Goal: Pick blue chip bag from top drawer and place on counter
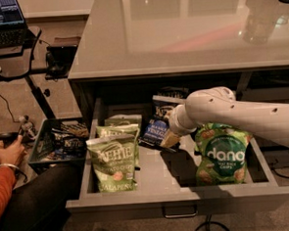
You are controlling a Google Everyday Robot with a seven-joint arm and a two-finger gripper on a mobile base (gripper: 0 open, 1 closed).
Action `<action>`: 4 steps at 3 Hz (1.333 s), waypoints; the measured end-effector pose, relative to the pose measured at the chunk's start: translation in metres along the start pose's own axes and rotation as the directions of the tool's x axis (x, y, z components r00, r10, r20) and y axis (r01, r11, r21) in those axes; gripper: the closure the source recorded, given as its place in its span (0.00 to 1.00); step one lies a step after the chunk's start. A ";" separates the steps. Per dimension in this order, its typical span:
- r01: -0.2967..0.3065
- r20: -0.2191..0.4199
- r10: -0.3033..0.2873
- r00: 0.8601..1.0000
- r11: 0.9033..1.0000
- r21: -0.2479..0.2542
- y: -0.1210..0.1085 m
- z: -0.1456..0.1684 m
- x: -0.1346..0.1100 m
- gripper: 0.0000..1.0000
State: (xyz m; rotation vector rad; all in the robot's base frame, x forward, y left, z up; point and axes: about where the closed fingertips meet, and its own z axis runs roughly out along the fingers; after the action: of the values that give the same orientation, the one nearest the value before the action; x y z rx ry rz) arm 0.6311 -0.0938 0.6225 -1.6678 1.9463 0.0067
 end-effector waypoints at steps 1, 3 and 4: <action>0.000 0.000 0.000 1.000 1.000 0.000 0.000 0.000 0.000 0.64; 0.000 0.000 0.000 1.000 1.000 0.000 0.000 0.000 0.000 1.00; -0.002 0.012 0.002 1.000 1.000 -0.004 0.001 -0.003 -0.001 1.00</action>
Offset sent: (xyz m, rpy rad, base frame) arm 0.0000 0.0000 0.0000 0.0000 0.0000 0.0000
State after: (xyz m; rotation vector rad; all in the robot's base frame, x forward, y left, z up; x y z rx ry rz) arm 0.6290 -0.0932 0.6251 -1.6650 1.9404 0.0217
